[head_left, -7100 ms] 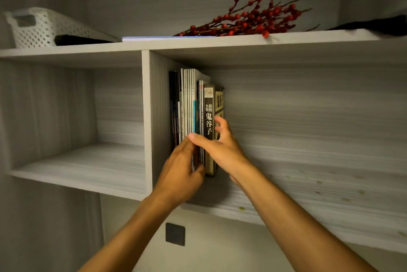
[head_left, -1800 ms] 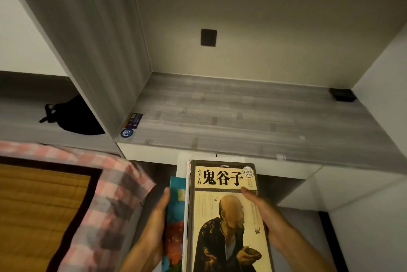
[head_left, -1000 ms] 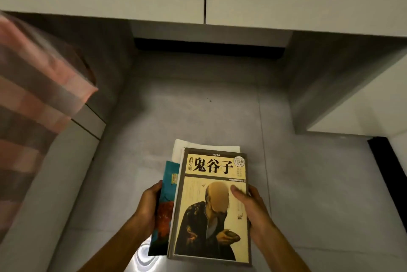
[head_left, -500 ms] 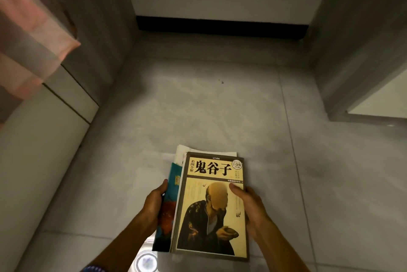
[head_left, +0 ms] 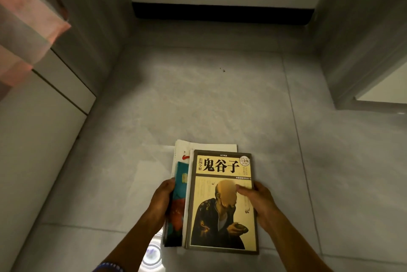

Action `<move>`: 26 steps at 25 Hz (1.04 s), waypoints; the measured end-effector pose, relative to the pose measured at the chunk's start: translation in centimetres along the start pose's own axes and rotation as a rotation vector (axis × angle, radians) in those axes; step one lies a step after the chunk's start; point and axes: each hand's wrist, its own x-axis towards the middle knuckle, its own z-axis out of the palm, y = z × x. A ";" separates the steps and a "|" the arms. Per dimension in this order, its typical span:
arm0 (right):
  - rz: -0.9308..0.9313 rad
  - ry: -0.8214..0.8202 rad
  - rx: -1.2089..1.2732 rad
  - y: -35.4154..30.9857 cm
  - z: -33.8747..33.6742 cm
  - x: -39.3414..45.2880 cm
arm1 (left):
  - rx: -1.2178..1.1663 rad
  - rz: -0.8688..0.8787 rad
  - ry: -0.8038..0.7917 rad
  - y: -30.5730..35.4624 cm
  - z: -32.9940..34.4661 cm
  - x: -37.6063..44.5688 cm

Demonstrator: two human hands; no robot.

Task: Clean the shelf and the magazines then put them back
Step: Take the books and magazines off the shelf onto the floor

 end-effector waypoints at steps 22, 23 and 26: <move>-0.465 0.235 -0.149 -15.5 -0.5 -13.7 | 0.814 0.798 0.190 15.8 6.1 -14.2; -0.554 0.248 -0.153 -19.1 -0.8 -16.8 | 0.836 0.858 0.221 19.3 7.3 -17.5; -0.801 0.312 -0.204 -30.2 -1.9 -27.6 | 0.866 1.015 0.249 29.7 10.0 -28.3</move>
